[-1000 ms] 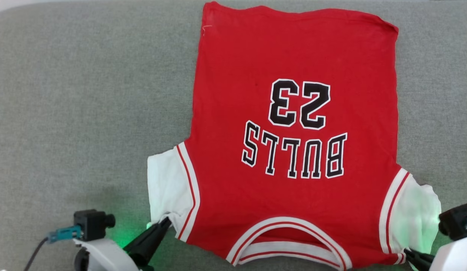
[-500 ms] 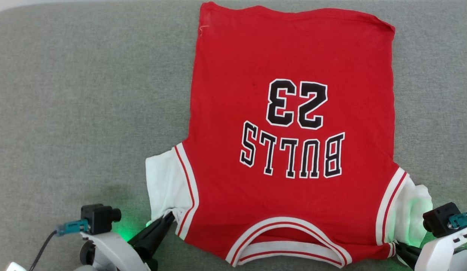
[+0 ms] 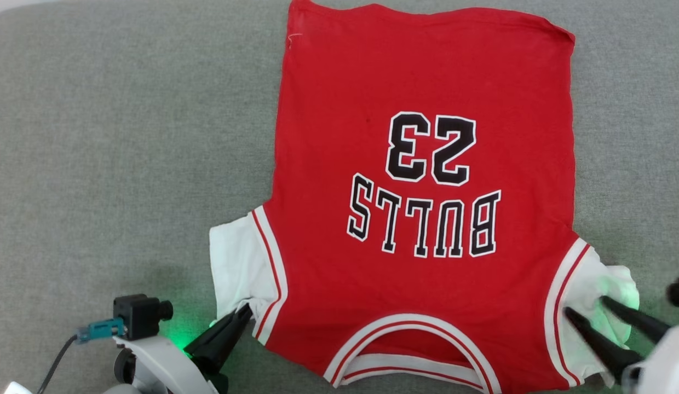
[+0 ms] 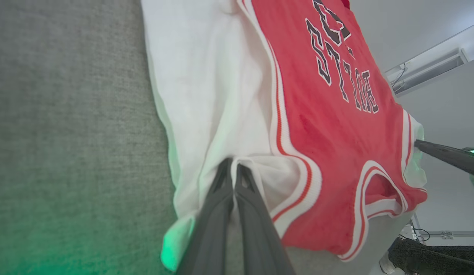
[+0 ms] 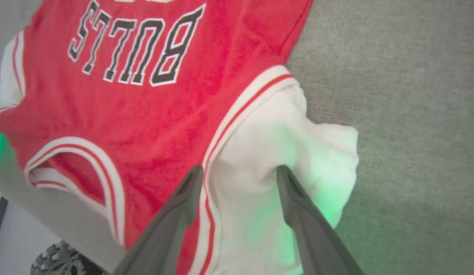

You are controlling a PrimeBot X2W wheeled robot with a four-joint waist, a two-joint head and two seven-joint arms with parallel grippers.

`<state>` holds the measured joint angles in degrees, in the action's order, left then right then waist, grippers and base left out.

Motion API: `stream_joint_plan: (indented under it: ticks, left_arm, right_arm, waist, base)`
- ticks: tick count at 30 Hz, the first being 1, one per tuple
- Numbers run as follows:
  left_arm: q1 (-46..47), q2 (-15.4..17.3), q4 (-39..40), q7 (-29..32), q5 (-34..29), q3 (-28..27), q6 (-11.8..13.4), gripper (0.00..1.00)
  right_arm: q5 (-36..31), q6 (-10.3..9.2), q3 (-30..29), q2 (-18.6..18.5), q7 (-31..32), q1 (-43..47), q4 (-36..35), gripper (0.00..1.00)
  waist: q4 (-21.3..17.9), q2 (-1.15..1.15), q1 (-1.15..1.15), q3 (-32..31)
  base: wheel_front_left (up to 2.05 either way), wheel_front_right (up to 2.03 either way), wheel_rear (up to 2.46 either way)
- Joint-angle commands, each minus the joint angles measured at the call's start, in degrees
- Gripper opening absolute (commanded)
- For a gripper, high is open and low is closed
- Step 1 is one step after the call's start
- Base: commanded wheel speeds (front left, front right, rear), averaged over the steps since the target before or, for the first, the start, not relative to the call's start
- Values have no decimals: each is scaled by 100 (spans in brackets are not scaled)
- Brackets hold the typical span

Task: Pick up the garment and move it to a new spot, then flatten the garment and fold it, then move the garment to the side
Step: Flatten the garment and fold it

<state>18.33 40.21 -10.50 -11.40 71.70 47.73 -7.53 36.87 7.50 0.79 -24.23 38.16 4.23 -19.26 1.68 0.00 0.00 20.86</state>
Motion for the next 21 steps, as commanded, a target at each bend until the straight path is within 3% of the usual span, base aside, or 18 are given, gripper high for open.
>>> stream_joint_plan:
  ticks: [1,6,10,15,21]
  left_arm:
    - [-46,-54,-31,12,39,23,49,0]
    - [-22,11,237,33,-34,26,95,0]
    - [161,-16,423,98,-139,61,108,0]
    - [336,-82,554,154,-100,60,59,0]
    - [549,-107,555,191,-98,84,31,0]
  right_arm:
    - [39,-3,-248,-91,142,100,-294,100]
    - [514,-3,-1049,-32,735,-190,-1122,100]
    - [336,-2,-1371,-214,1011,-1077,-1007,100]
    - [-79,-2,-1051,-415,1180,-2696,86,100]
    - [-923,-2,-614,-166,1505,-4719,2025,100]
  waist:
    - [16,0,0,-8]
    - [93,0,0,30]
    - [270,0,0,167]
    - [490,0,0,446]
    - [711,0,0,862]
  base:
    - [0,0,0]
    - [0,0,0]
    - [0,0,0]
    - [0,0,0]
    - [0,0,0]
